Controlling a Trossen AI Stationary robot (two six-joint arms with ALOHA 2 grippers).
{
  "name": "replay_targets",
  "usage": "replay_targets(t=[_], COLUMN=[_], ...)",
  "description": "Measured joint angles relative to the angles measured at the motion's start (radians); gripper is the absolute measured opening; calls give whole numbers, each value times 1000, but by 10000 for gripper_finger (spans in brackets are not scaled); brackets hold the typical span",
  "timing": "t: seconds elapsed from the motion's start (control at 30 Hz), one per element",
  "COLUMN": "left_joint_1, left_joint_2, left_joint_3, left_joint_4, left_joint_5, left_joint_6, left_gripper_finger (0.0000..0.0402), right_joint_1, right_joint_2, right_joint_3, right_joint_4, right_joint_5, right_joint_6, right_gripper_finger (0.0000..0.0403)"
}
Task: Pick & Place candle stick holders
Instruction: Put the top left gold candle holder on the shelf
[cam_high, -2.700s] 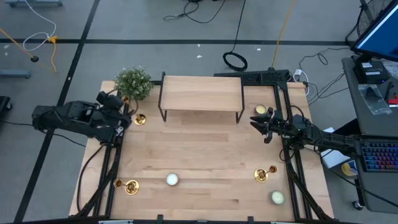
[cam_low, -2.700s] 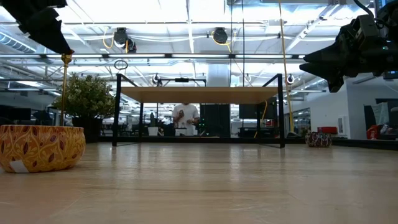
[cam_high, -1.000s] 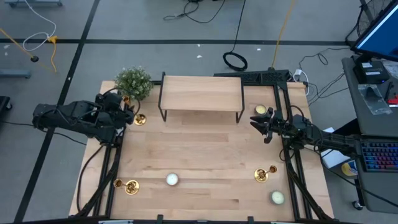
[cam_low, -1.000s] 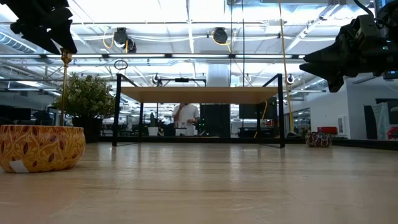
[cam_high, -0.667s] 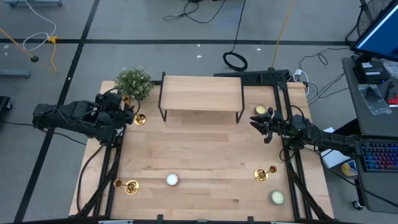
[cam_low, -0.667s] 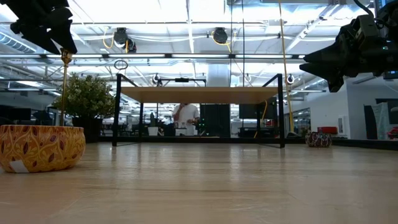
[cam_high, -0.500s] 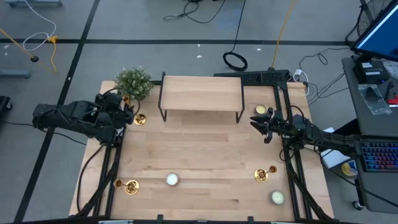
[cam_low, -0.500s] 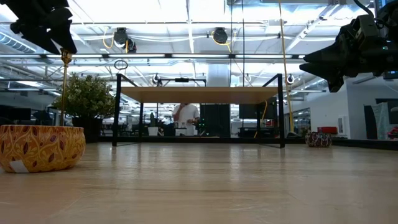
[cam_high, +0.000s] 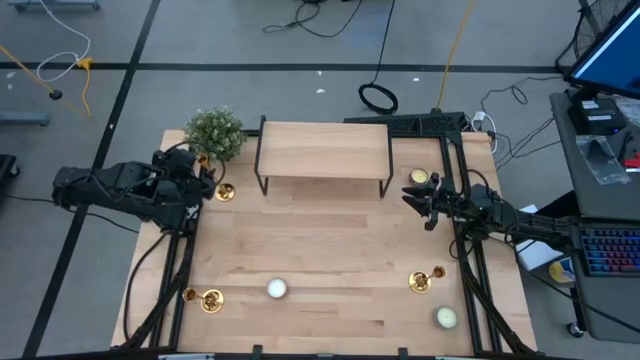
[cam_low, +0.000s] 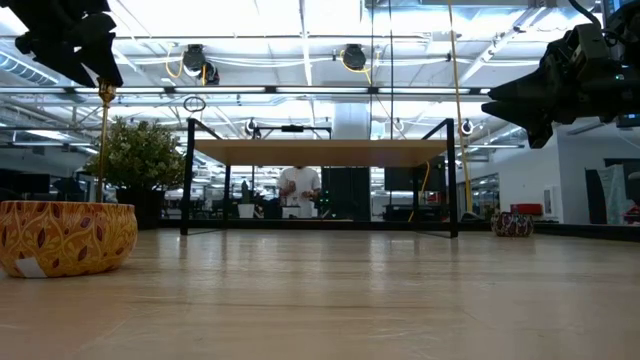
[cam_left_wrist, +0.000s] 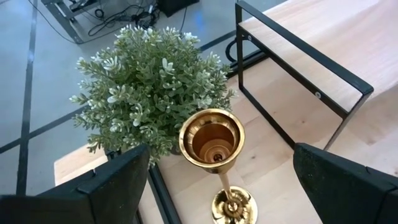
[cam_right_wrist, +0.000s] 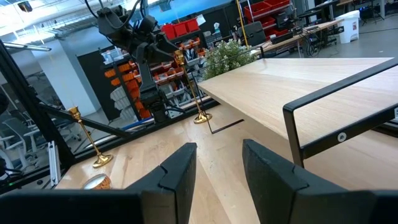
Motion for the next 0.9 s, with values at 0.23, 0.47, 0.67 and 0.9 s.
replay_targets(t=[0.23,0.47,0.67,0.9], left_joint_1=[0,0,0,0], left_joint_2=[26,60,72,72], left_joint_3=[0,0,0,0], left_joint_4=[-1,-6,-6,-6], left_joint_5=[-18,-13,-14,-13], left_joint_6=[-15,-16,-21,-24], left_gripper_finger=[351,258,193,132], right_joint_1=[0,0,0,0], right_joint_2=[0,0,0,0], right_joint_3=[0,0,0,0], right_joint_4=[0,0,0,0], right_joint_5=[0,0,0,0], right_joint_6=[0,0,0,0], right_gripper_finger=[126,126,126,126])
